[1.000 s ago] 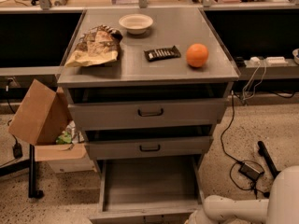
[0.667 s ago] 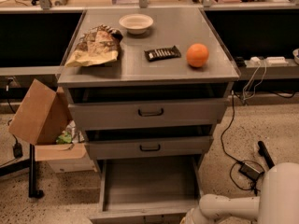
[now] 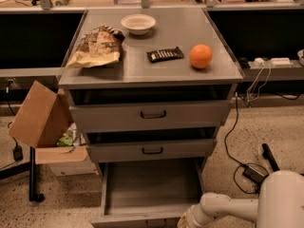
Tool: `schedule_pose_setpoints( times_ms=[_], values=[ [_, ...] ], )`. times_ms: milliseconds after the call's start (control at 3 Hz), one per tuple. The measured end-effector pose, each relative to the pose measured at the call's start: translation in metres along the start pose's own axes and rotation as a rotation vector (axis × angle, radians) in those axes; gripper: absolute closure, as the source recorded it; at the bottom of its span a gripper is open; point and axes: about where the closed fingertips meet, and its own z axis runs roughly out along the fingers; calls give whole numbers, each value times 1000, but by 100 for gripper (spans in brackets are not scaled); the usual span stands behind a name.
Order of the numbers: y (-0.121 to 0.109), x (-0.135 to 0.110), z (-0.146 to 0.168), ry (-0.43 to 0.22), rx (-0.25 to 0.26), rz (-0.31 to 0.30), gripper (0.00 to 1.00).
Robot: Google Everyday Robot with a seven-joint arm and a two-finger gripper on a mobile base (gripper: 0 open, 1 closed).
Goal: Close bottom drawer
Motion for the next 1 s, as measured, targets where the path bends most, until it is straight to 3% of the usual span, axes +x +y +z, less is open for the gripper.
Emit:
schedule_pose_setpoints(
  times_ms=[333, 1000],
  values=[
    [-14, -1, -3, -14, 36, -30, 100],
    [-14, -1, -3, -14, 36, -30, 49]
  ],
)
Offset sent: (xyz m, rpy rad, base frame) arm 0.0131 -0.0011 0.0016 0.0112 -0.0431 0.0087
